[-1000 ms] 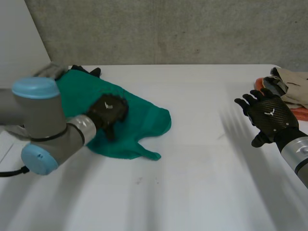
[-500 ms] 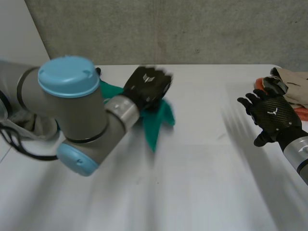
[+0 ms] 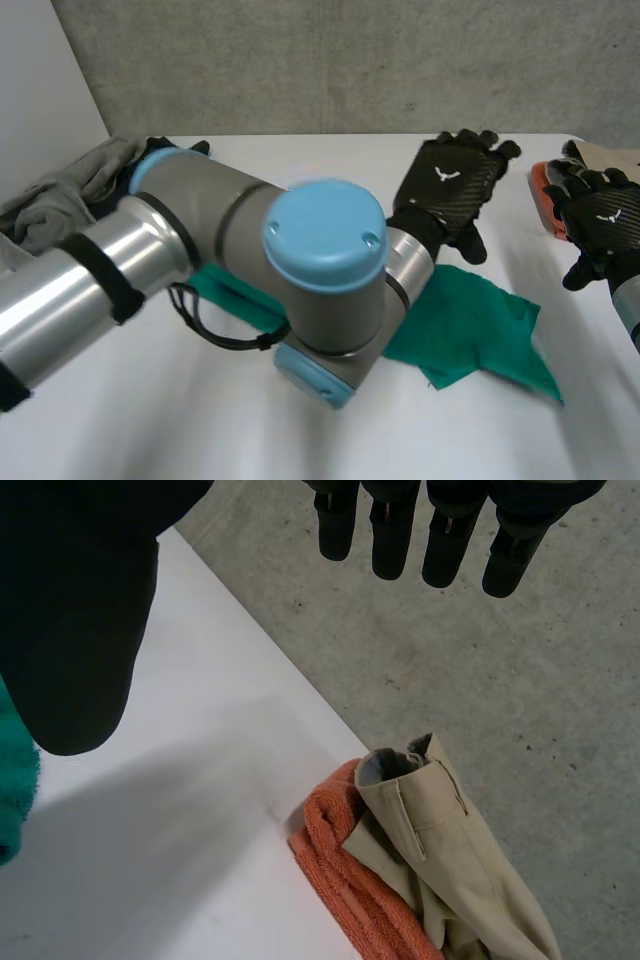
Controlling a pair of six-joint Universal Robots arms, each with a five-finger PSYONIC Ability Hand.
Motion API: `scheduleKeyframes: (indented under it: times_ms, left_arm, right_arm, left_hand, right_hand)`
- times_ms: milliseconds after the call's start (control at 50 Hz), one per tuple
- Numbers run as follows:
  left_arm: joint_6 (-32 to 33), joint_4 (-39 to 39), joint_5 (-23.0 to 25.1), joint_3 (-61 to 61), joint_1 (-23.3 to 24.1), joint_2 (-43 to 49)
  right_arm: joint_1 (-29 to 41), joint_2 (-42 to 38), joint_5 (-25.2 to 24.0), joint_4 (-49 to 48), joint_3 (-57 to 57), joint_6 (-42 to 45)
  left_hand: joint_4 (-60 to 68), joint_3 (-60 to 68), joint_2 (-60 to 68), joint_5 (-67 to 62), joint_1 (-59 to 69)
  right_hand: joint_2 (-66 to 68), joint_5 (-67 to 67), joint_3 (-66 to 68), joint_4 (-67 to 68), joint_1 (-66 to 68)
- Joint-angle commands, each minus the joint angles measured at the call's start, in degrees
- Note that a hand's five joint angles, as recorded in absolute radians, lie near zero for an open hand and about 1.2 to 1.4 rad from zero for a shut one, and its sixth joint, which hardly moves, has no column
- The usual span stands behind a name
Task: Fold the laundry.
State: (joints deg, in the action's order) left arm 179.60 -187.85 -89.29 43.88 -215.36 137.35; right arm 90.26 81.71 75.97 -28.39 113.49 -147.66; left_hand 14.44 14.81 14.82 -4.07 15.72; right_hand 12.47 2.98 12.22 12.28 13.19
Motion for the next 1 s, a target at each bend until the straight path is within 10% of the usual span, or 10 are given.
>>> scheduleKeyframes:
  times_ms: [20,220,440,700,760,840,1000]
  left_arm:
    - [4.0,4.2,-0.4,12.7,-6.5,-13.8]
    - [15.3,2.9,2.0,34.1,-22.5,-24.2]
    - [26.3,2.7,15.5,37.9,-38.3,-14.7]
    - [31.8,0.6,17.7,30.0,-39.9,-3.4]
    - [32.2,0.5,17.7,30.5,-39.5,-3.6]
    - [31.7,0.8,17.1,31.5,-38.9,-4.6]
    - [26.6,4.5,14.9,38.0,-33.9,-21.2]
  right_arm:
    - [0.6,2.2,-1.3,5.2,-1.4,-0.7]
    - [1.4,5.6,-10.3,33.6,-5.7,0.9]
    - [10.5,-1.0,-10.1,23.3,-2.0,0.6]
    - [12.1,-9.5,-2.1,9.6,-0.9,1.4]
    - [12.1,-10.9,-1.9,8.1,-1.2,1.5]
    - [11.3,-11.6,-1.6,6.7,-2.1,2.5]
    - [11.2,-1.1,-0.6,9.7,-4.7,6.1]
  left_hand:
    - [-1.5,-1.9,-1.9,1.2,-2.8]
    - [-1.5,-1.9,-1.9,1.2,-2.8]
    - [-0.4,-0.7,-0.7,0.0,-1.6]
    - [22.5,22.1,22.1,-22.8,21.2]
    - [43.6,43.3,43.3,-44.0,42.4]
    - [65.6,65.2,65.2,-65.9,64.3]
    - [65.6,65.2,65.2,-65.9,64.3]
  right_hand:
    - [-2.5,-3.0,-2.2,-2.3,-3.2]
    - [-2.5,-3.0,-2.2,-2.3,-3.2]
    - [-2.5,-3.0,-2.2,-2.3,-3.2]
    - [-2.4,-2.9,-2.2,-2.2,-3.1]
    - [8.5,8.0,8.8,8.7,7.8]
    - [67.4,66.9,67.7,67.6,66.7]
    - [67.5,67.0,67.8,67.7,66.8]
